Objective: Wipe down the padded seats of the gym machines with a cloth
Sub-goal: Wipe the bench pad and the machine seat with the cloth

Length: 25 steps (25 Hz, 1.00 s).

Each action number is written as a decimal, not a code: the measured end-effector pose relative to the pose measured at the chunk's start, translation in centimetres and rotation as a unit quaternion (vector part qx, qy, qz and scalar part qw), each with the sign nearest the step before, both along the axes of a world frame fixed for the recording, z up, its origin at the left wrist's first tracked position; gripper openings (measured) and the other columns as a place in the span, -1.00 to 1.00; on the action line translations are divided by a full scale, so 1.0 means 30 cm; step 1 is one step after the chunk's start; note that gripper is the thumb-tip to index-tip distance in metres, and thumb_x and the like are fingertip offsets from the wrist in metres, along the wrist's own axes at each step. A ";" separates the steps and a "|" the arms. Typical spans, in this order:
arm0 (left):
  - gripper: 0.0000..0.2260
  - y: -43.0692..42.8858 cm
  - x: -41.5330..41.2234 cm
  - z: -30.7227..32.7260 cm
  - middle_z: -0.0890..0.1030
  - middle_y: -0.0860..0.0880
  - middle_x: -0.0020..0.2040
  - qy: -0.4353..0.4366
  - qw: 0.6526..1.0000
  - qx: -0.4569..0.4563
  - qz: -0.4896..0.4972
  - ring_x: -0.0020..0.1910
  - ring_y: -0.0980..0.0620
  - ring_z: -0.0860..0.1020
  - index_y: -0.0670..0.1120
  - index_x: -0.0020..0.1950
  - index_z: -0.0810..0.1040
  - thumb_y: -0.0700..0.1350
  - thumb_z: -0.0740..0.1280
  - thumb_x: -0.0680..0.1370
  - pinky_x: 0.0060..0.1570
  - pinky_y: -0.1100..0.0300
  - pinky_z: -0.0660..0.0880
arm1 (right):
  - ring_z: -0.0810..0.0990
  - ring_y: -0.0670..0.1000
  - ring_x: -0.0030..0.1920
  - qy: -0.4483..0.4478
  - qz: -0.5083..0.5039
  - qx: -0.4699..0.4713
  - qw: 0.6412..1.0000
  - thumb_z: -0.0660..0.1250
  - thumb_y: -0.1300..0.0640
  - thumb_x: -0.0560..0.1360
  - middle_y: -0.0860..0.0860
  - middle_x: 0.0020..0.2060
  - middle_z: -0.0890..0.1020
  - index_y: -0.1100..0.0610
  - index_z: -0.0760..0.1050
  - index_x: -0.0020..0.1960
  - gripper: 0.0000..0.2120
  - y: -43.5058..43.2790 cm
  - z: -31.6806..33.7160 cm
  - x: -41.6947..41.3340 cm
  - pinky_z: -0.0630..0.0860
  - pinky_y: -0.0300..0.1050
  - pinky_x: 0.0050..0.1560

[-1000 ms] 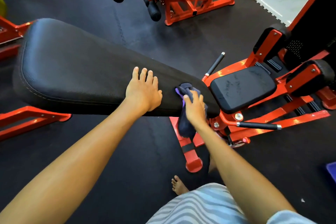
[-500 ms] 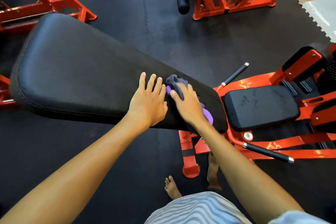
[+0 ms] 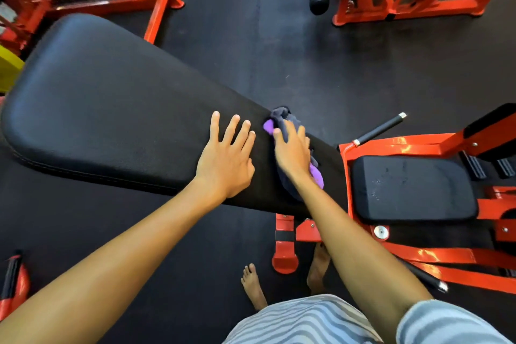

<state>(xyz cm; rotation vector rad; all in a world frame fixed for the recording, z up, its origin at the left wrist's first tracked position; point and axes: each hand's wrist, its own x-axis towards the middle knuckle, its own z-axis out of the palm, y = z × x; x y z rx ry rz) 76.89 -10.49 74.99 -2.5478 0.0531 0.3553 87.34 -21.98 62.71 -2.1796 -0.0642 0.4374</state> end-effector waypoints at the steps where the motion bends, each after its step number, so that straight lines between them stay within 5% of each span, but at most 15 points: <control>1: -0.42 -0.006 0.009 -0.010 -0.01 -0.16 0.66 0.000 1.000 -0.002 0.006 0.64 -0.23 -0.09 -0.14 0.66 0.01 0.08 -0.10 0.67 0.49 -0.41 -0.17 | 0.29 0.20 0.45 -0.029 0.043 0.018 0.998 0.08 -0.20 0.64 0.05 0.45 0.35 -0.21 0.33 0.43 -0.62 -0.019 0.008 -0.057 0.29 0.24 0.42; 5: -0.42 -0.026 0.040 -0.041 -0.02 -0.16 0.66 0.002 1.000 -0.014 0.026 0.63 -0.24 -0.10 -0.15 0.65 0.00 0.06 -0.07 0.67 0.52 -0.36 -0.18 | 0.31 0.16 0.45 -0.085 0.117 0.011 0.989 0.08 -0.25 0.63 0.06 0.44 0.38 -0.16 0.35 0.50 -0.52 -0.230 -0.103 -0.220 0.32 0.14 0.41; 11: -0.42 -0.052 0.057 -0.069 0.02 -0.17 0.66 -0.017 0.999 -0.003 0.036 0.63 -0.25 -0.05 -0.16 0.65 0.04 0.05 -0.08 0.66 0.51 -0.36 -0.13 | 0.23 0.27 0.52 0.073 -0.005 -0.021 0.997 0.10 -0.16 0.66 0.13 0.51 0.28 -0.13 0.28 0.54 -0.54 -0.174 -0.180 0.116 0.20 0.24 0.46; 19: -0.41 -0.073 0.123 -0.127 0.00 -0.20 0.66 -0.007 1.000 0.004 0.030 0.63 -0.27 -0.08 -0.19 0.64 0.02 0.09 -0.08 0.68 0.52 -0.36 -0.13 | 0.15 0.19 0.58 -0.035 0.154 0.002 0.987 0.07 -0.26 0.66 0.06 0.57 0.25 -0.14 0.27 0.56 -0.49 -0.255 -0.158 -0.098 0.20 0.16 0.52; 25: -0.40 -0.102 0.231 -0.178 0.02 -0.21 0.65 -0.003 1.000 -0.001 0.026 0.62 -0.29 -0.06 -0.19 0.64 0.04 0.10 -0.07 0.68 0.48 -0.41 -0.11 | 0.16 0.25 0.55 0.065 -0.050 -0.049 0.995 0.05 -0.26 0.67 0.10 0.57 0.20 -0.01 0.27 0.57 -0.44 -0.177 -0.222 0.150 0.14 0.20 0.53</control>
